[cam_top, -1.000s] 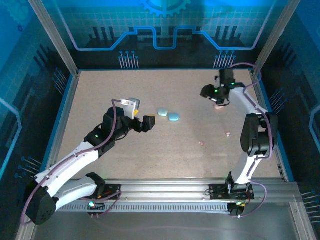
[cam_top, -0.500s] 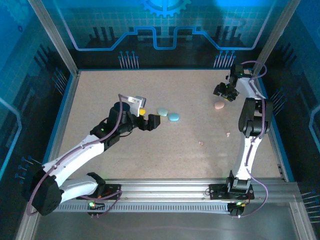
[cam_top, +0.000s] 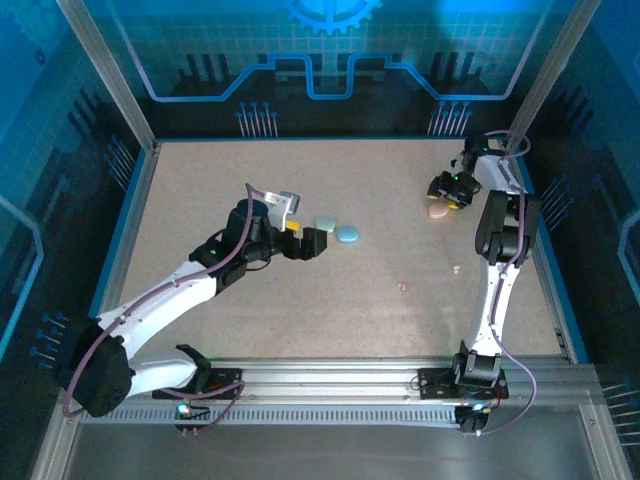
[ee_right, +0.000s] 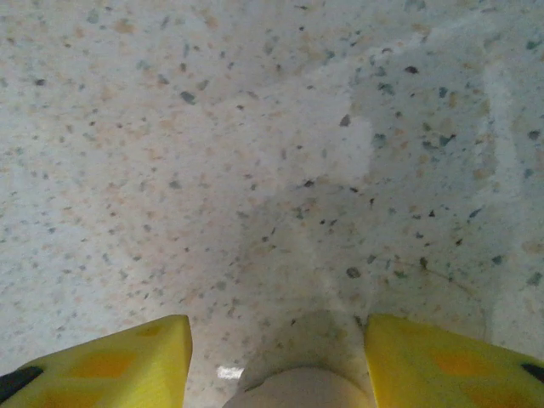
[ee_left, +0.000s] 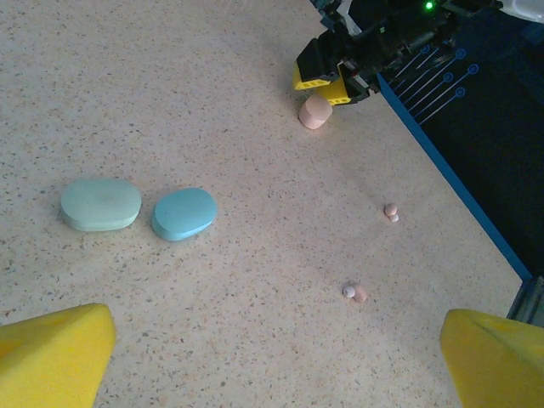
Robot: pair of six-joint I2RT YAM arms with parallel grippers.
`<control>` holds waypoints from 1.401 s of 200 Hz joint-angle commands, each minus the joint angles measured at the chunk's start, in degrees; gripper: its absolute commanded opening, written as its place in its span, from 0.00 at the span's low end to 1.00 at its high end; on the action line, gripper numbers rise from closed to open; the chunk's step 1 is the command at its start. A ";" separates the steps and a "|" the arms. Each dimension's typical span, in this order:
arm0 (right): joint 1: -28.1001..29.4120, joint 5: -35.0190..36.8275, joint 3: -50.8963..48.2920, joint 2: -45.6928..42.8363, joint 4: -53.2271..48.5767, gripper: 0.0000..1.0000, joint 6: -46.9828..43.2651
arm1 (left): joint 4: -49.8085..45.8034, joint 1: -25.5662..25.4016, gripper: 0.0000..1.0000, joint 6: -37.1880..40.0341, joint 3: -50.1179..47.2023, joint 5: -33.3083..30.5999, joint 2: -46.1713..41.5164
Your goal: Insert wireless bluetooth earbuds into charging case
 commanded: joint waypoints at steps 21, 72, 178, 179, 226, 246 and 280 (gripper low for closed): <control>0.43 -4.18 -3.63 -4.20 -1.42 0.56 -0.65 | 0.11 -0.10 0.99 -1.40 1.17 1.01 -0.71; 2.26 -6.76 -13.05 -10.39 0.26 0.55 0.14 | 0.56 -0.20 0.99 -1.62 1.05 1.25 -0.54; 7.92 5.46 -21.11 -17.21 2.98 0.63 -4.29 | 0.82 -0.20 0.99 -1.73 0.97 1.17 -0.43; 8.05 5.74 -21.07 -17.21 2.92 0.63 -4.53 | 0.82 -0.21 0.99 -1.77 1.01 1.13 -0.41; 12.37 16.33 -21.00 -16.76 3.47 0.65 -10.94 | 0.83 -0.23 0.99 -1.79 1.23 1.45 -0.04; 13.54 16.39 -21.27 -16.52 4.55 0.65 -11.78 | 0.82 -0.22 0.99 -1.66 1.29 1.50 0.01; 14.42 19.27 -20.65 -15.06 4.90 0.65 -11.95 | 0.40 -0.18 0.99 -1.56 1.40 1.35 -0.35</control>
